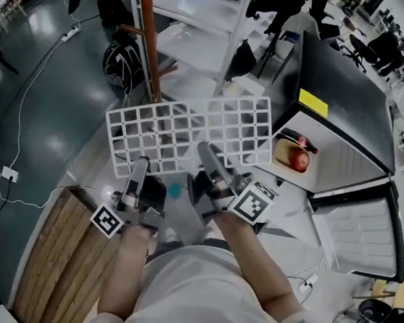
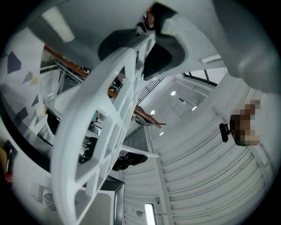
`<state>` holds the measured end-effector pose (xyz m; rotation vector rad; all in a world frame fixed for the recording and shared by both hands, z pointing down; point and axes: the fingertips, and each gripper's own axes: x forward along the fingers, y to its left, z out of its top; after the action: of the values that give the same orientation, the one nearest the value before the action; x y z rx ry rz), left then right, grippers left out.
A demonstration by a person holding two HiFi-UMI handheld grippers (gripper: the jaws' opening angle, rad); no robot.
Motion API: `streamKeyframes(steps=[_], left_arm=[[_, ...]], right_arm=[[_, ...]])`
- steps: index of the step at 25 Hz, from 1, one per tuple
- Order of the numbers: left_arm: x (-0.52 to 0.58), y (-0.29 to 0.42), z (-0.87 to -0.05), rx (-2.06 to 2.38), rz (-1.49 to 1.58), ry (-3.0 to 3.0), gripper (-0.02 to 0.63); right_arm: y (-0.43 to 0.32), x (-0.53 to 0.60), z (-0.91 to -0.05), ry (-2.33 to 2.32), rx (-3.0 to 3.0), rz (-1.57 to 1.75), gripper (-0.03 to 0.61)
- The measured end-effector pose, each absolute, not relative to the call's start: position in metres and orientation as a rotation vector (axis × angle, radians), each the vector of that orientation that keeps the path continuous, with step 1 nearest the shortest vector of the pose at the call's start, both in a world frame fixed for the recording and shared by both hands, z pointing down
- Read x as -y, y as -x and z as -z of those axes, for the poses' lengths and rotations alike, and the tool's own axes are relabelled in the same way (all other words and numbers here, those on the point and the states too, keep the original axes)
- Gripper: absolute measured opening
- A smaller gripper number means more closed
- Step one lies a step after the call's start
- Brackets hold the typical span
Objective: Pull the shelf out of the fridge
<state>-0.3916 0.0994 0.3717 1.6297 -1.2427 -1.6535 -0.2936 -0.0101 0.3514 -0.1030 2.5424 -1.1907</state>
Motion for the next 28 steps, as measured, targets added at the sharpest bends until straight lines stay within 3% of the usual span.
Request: streamKeyframes(steps=[28], left_arm=[[-0.095, 0.371, -0.36, 1.289, 1.666, -1.641, 0.034]], right_arm=[[0.277, 0.018, -0.342, 0.01, -2.53, 1.208, 0.049]])
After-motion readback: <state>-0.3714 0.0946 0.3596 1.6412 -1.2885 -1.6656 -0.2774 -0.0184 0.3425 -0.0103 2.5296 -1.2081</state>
